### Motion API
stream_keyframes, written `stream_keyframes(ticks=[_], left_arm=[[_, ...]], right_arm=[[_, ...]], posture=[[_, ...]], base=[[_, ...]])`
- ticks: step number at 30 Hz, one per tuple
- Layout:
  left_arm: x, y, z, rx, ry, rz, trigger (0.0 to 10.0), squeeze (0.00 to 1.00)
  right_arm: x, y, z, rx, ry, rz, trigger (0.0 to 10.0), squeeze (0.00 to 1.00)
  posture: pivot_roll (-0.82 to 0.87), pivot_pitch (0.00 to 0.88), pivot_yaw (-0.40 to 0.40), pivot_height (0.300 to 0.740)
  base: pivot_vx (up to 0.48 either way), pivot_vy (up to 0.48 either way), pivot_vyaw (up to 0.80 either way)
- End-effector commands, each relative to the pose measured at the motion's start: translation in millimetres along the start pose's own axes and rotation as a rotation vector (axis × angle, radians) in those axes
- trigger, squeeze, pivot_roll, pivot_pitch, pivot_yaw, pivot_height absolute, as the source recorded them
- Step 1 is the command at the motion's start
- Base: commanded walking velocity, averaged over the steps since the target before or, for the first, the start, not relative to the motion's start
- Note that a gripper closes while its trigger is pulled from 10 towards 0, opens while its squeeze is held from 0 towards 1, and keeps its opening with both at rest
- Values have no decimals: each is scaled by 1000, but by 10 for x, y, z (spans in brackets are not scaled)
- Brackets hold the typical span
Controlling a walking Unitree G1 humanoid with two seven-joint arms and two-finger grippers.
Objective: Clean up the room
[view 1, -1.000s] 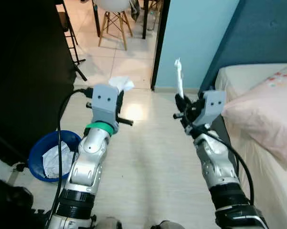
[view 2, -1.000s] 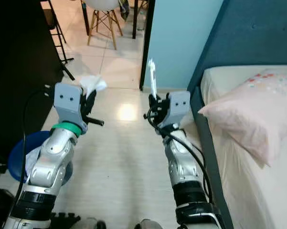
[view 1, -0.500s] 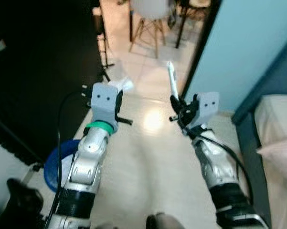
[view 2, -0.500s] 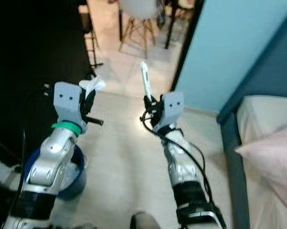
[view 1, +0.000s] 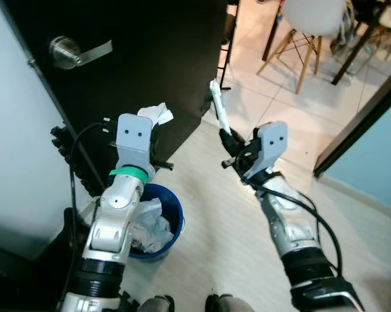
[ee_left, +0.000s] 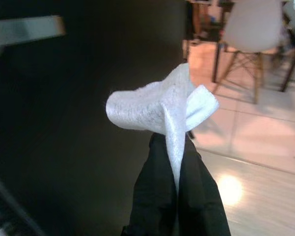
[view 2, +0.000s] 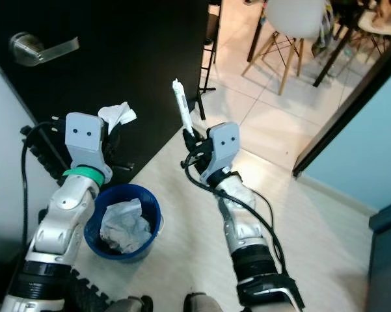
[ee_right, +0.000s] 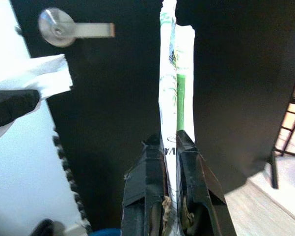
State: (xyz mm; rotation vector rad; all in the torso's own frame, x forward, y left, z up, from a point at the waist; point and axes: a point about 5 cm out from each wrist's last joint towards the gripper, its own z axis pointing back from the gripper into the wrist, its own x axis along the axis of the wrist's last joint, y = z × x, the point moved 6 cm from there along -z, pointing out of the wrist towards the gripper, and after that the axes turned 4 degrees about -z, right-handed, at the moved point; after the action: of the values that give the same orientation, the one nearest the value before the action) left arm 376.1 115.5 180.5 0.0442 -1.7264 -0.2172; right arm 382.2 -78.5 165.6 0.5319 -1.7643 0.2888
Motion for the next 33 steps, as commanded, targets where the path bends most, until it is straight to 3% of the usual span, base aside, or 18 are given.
stream_keyframes(ticks=[1, 10, 17, 26, 33], left_arm=[[-45, -46, 13, -15, 21, -6, 10000, 0], [-205, -63, 45, -33, 82, -13, 10000, 0], [-369, -48, 83, -53, 139, -7, 10000, 0], [-336, -43, 55, -52, 123, -19, 10000, 0], [-314, -5, 28, -36, 113, -24, 10000, 0]], right_arm=[[-47, -75, 42, -31, 13, -13, 10000, 0], [-176, -43, 61, -26, 61, 12, 10000, 0], [-190, -129, 85, -86, 57, -5, 10000, 0], [-184, -195, 108, -131, 57, 23, 10000, 0], [-131, -207, 79, -158, 19, -20, 10000, 0]], posture=[[-9, 5, 14, 740], [-7, 15, 13, 740], [-12, 33, 14, 740], [-12, 41, 15, 740], [-11, 41, 17, 740]], base=[[0, 0, 0], [0, 0, 0], [0, 0, 0], [0, 0, 167], [435, 0, 429]])
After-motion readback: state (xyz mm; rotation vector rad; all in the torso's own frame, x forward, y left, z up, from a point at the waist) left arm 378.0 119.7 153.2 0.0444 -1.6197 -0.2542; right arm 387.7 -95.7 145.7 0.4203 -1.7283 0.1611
